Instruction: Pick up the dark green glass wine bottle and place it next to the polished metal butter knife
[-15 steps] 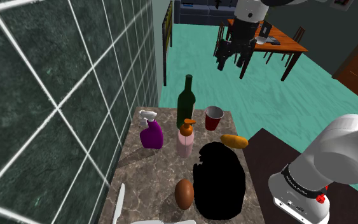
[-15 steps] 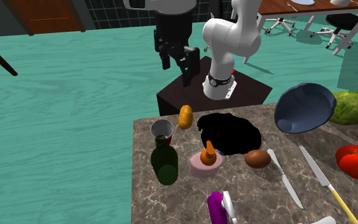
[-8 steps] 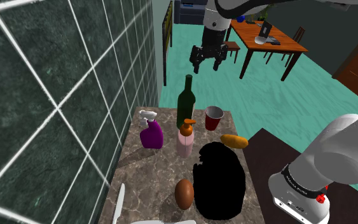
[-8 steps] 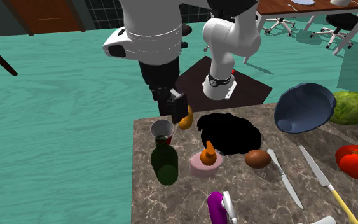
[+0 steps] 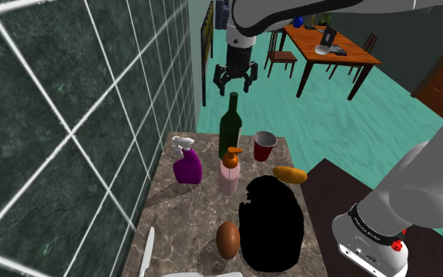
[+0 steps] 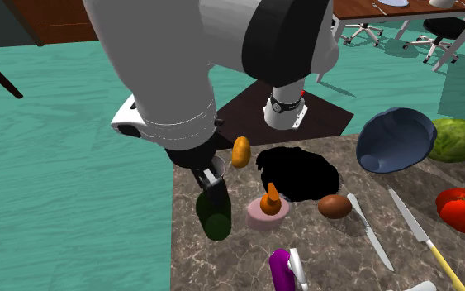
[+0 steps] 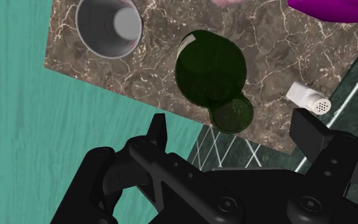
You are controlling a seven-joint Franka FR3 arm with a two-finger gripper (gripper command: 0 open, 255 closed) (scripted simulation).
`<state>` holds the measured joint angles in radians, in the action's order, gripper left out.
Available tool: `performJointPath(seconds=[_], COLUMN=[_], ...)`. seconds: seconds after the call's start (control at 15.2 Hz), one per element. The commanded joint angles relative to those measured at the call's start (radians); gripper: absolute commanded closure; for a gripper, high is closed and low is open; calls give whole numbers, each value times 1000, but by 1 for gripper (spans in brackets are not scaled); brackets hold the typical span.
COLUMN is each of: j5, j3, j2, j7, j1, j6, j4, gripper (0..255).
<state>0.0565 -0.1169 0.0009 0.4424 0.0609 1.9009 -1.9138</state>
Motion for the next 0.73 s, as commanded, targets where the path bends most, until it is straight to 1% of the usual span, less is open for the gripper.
performJointPath(seconds=[0.0, 0.26, 0.66], j5=[-1, -1, -1], j3=[-1, -2, -2], j2=[10, 20, 20], j7=[2, 2, 2], j1=[1, 2, 2], j6=[25, 72, 72], j4=[-15, -52, -52], gripper=[0, 0, 0])
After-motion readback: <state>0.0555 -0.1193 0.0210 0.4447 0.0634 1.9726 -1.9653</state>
